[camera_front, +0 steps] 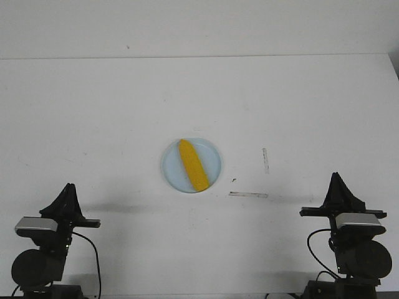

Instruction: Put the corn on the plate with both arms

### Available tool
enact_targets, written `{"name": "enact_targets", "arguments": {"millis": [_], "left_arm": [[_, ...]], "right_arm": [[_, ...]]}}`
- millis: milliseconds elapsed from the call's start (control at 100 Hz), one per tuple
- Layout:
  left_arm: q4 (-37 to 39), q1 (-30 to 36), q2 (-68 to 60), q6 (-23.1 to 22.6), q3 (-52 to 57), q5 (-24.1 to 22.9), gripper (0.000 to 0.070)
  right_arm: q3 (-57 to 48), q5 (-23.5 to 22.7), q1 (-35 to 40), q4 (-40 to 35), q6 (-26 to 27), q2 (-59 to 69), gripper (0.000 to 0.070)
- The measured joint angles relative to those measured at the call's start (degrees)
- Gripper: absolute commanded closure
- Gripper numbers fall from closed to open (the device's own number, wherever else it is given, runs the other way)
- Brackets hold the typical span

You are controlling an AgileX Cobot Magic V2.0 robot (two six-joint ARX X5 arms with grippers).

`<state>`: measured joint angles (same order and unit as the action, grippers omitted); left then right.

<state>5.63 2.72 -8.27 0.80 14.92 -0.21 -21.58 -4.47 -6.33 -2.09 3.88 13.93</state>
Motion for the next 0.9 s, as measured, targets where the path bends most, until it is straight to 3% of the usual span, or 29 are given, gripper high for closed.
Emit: {"name": "enact_targets", "arguments": {"millis": [410,900], "left_arm": [[7.39,-0.37,8.02,0.09,-12.87,-1.9,0.0699],[5.25,-2.97,8.0,2.8,-12.96,-1.55,0.0699]], "right_arm": [[0.0,0.02,0.0,0.0,0.0,0.0,0.0685],[0.0,0.0,0.0,0.17,0.02,-0.02,0.0685]]}}
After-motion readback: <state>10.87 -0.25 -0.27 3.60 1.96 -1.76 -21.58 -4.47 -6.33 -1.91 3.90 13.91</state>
